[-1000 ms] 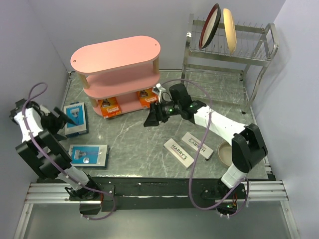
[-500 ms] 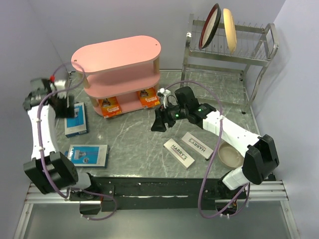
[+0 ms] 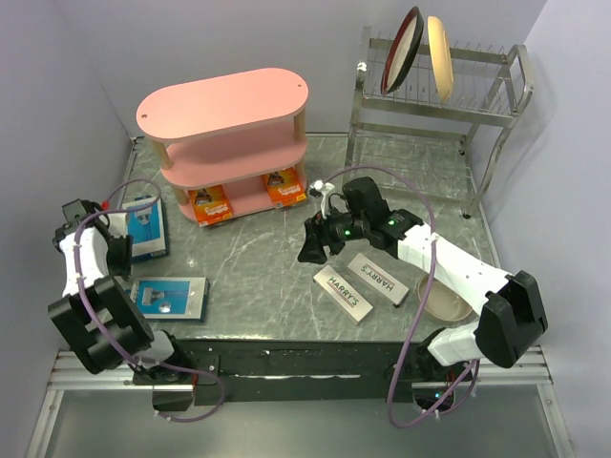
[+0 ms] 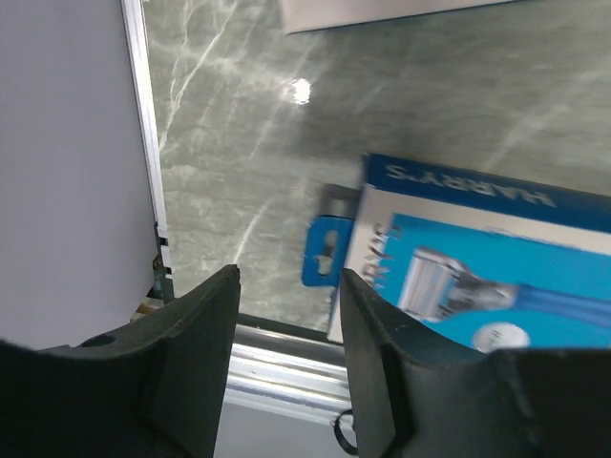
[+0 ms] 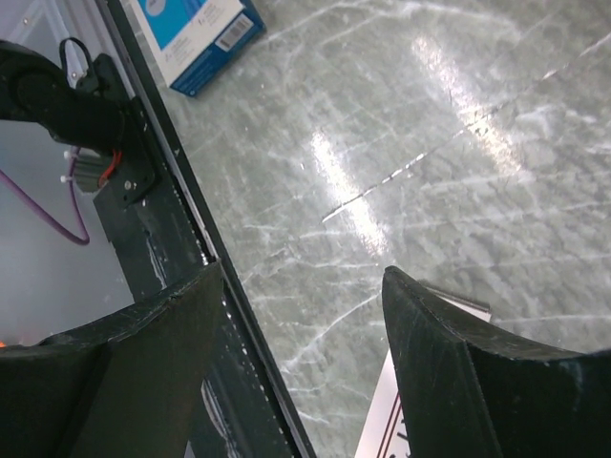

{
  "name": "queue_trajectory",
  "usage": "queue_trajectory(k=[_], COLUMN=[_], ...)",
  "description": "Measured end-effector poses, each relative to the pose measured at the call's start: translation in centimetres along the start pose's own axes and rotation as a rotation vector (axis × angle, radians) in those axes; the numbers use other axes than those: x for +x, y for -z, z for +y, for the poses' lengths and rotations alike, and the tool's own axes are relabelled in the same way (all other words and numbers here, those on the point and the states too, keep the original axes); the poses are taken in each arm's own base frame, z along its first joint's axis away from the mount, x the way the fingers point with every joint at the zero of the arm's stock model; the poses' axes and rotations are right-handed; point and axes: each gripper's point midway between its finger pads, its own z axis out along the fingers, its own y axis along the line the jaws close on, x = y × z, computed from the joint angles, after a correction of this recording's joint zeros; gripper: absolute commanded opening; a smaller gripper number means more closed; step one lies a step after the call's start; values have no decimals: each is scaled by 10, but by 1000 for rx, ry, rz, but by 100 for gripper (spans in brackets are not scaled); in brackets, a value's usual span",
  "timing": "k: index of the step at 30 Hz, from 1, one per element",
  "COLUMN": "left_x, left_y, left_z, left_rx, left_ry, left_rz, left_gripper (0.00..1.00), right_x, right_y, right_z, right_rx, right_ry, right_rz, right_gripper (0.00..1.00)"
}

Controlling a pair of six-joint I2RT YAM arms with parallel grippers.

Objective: Place and organize the shaving razors onto the shelf

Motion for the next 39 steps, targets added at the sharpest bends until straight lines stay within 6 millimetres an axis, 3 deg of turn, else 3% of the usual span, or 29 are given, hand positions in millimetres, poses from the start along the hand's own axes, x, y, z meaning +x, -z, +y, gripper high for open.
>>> queue_trajectory(k=[8, 16, 24, 26, 39], left_x=[13, 16, 35, 35, 52], left_y=[-32, -40, -49, -49, -49], left_z=[11, 11, 2, 2, -11], left_rx=[8, 11, 33, 33, 92], left_ry=[12, 5, -15, -15, 3], left_rz=[78, 90, 142, 145, 221], left_gripper=[44, 41, 41, 34, 16], right_x=[5, 8, 10, 10, 6], right_y=[1, 4, 4, 4, 1], right_z=[-3, -12, -14, -14, -14], right_rx=[7, 26, 30, 30, 27], right_ry=[-10, -39, -56, -59, -84], right_rz=[4, 2, 3, 1, -23], right_gripper=[76, 76, 77, 77, 77])
